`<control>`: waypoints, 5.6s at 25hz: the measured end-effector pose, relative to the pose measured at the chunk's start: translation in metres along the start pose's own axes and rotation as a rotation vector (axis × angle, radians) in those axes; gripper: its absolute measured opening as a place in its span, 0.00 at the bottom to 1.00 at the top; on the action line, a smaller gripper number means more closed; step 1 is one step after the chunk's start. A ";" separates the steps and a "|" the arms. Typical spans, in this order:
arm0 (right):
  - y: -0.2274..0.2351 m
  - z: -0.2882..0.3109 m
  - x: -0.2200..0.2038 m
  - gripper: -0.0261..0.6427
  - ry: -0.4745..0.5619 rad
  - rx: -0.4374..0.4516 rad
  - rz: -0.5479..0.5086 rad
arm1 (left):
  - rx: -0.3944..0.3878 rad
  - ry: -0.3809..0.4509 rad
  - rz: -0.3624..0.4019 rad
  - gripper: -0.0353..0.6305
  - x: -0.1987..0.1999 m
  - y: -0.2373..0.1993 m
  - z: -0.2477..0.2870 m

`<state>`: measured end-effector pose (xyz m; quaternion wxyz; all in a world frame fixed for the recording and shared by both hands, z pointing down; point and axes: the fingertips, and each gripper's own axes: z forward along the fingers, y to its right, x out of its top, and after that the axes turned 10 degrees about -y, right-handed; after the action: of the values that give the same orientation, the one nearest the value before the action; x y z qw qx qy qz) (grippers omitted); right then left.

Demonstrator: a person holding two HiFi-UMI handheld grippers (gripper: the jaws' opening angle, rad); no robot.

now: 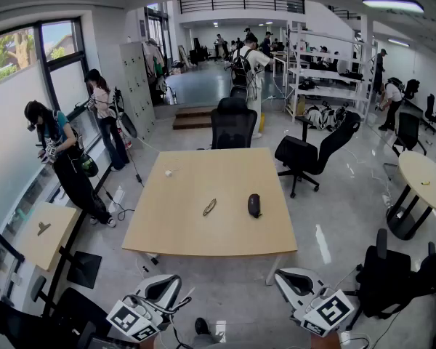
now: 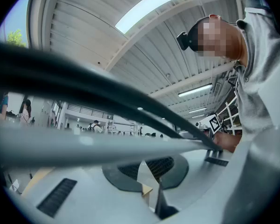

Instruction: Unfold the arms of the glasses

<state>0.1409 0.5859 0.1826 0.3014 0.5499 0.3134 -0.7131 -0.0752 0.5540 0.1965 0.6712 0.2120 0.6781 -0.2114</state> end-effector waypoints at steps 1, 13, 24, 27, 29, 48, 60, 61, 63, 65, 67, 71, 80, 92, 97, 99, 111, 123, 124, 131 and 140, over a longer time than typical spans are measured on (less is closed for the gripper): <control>-0.001 -0.002 -0.001 0.05 -0.001 -0.001 0.001 | 0.001 -0.001 -0.002 0.06 -0.001 0.002 -0.001; -0.010 -0.005 -0.006 0.05 -0.013 -0.007 0.010 | -0.011 0.002 -0.010 0.06 -0.004 0.006 -0.007; -0.011 0.017 -0.013 0.05 -0.023 0.005 0.038 | 0.002 -0.008 -0.028 0.06 -0.014 -0.011 -0.012; -0.006 0.026 -0.015 0.05 -0.014 0.016 0.067 | 0.006 -0.013 -0.032 0.06 -0.018 -0.019 -0.008; -0.002 0.033 -0.017 0.05 -0.010 0.022 0.084 | 0.007 -0.018 -0.032 0.06 -0.021 -0.025 -0.003; 0.045 0.163 -0.002 0.05 -0.042 -0.030 0.104 | -0.067 -0.021 -0.031 0.06 -0.025 -0.165 0.055; 0.062 0.259 0.009 0.05 -0.044 -0.121 0.132 | -0.170 -0.011 0.024 0.06 -0.025 -0.271 0.093; 0.062 0.265 0.009 0.05 -0.048 -0.125 0.133 | -0.176 -0.008 0.023 0.06 -0.025 -0.277 0.096; 0.062 0.280 0.008 0.05 -0.060 -0.127 0.137 | -0.182 -0.004 0.019 0.06 -0.025 -0.290 0.098; 0.064 0.296 0.007 0.05 -0.079 -0.123 0.144 | -0.183 -0.004 0.009 0.06 -0.026 -0.304 0.100; 0.070 0.312 0.004 0.05 -0.096 -0.111 0.149 | -0.181 -0.007 -0.005 0.06 -0.030 -0.316 0.106; 0.087 0.337 -0.006 0.05 -0.123 -0.075 0.163 | -0.165 -0.024 -0.025 0.06 -0.041 -0.332 0.124; 0.158 0.400 -0.019 0.05 -0.140 0.029 0.172 | -0.060 -0.077 -0.047 0.06 -0.056 -0.380 0.176; 0.271 0.462 -0.048 0.05 -0.199 0.199 0.112 | 0.096 -0.117 -0.117 0.06 -0.097 -0.405 0.285; 0.297 0.485 -0.065 0.05 -0.239 0.241 0.073 | 0.137 -0.161 -0.194 0.06 -0.136 -0.408 0.313; 0.303 0.495 -0.074 0.05 -0.260 0.255 0.067 | 0.146 -0.197 -0.239 0.06 -0.161 -0.409 0.321; 0.308 0.571 -0.157 0.05 -0.435 0.328 0.086 | 0.183 -0.458 -0.499 0.06 -0.357 -0.440 0.374; 0.317 0.649 -0.262 0.05 -0.674 0.367 0.055 | 0.146 -0.728 -0.592 0.06 -0.480 -0.472 0.413; 0.320 0.657 -0.271 0.05 -0.697 0.367 0.037 | 0.140 -0.745 -0.594 0.06 -0.484 -0.474 0.413; 0.343 0.708 -0.342 0.06 -0.835 0.411 -0.196 | 0.106 -0.821 -0.596 0.06 -0.501 -0.489 0.418; 0.359 0.741 -0.408 0.15 -1.022 0.491 -0.378 | 0.075 -0.826 -0.560 0.06 -0.501 -0.529 0.428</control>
<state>0.0646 -0.1796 0.6854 0.1459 0.1253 0.0471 -0.9802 -0.0215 -0.1269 0.6948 0.7930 -0.0557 0.3785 -0.4741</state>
